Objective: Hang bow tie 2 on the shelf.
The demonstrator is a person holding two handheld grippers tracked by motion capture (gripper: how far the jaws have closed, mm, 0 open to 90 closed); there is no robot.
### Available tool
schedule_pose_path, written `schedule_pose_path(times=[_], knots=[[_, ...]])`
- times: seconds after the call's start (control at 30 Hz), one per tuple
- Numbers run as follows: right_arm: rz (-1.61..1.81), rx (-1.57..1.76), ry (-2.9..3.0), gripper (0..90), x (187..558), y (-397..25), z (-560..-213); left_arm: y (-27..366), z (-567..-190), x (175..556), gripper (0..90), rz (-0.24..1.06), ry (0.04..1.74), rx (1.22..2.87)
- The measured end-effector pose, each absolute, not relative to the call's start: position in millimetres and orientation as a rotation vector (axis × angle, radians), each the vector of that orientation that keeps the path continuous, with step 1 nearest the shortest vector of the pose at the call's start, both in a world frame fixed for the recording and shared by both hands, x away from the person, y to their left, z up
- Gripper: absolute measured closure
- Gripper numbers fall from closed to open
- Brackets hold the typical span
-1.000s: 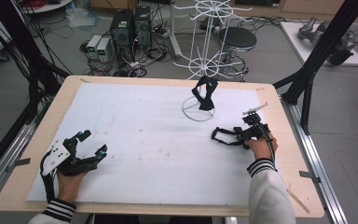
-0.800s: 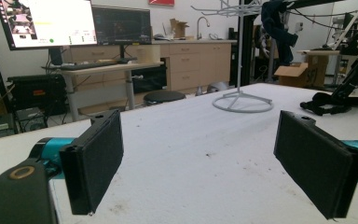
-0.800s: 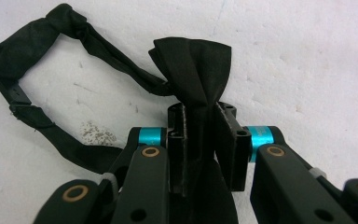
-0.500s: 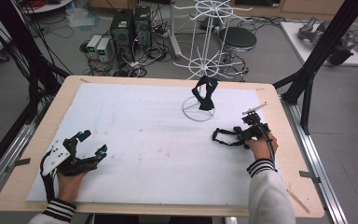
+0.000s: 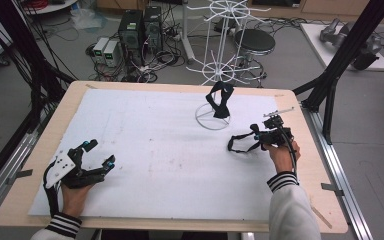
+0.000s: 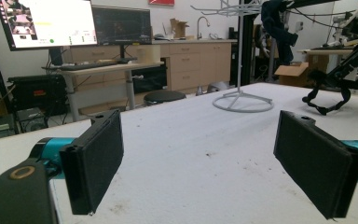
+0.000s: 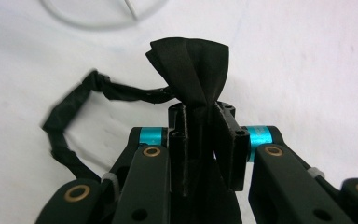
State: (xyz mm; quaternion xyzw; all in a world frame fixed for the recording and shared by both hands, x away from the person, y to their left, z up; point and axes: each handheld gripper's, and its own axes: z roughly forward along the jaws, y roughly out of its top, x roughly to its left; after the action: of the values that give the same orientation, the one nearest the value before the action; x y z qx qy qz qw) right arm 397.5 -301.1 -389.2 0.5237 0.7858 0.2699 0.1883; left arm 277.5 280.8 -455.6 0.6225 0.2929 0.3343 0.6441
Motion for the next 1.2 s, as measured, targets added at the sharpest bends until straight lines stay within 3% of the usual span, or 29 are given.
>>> schedule_pose_path(times=[1.2], knots=[[1.109,1.155,1.881,76.8,376,-296,-351,280,-456,277,16.2,0.766,0.669,1.416]])
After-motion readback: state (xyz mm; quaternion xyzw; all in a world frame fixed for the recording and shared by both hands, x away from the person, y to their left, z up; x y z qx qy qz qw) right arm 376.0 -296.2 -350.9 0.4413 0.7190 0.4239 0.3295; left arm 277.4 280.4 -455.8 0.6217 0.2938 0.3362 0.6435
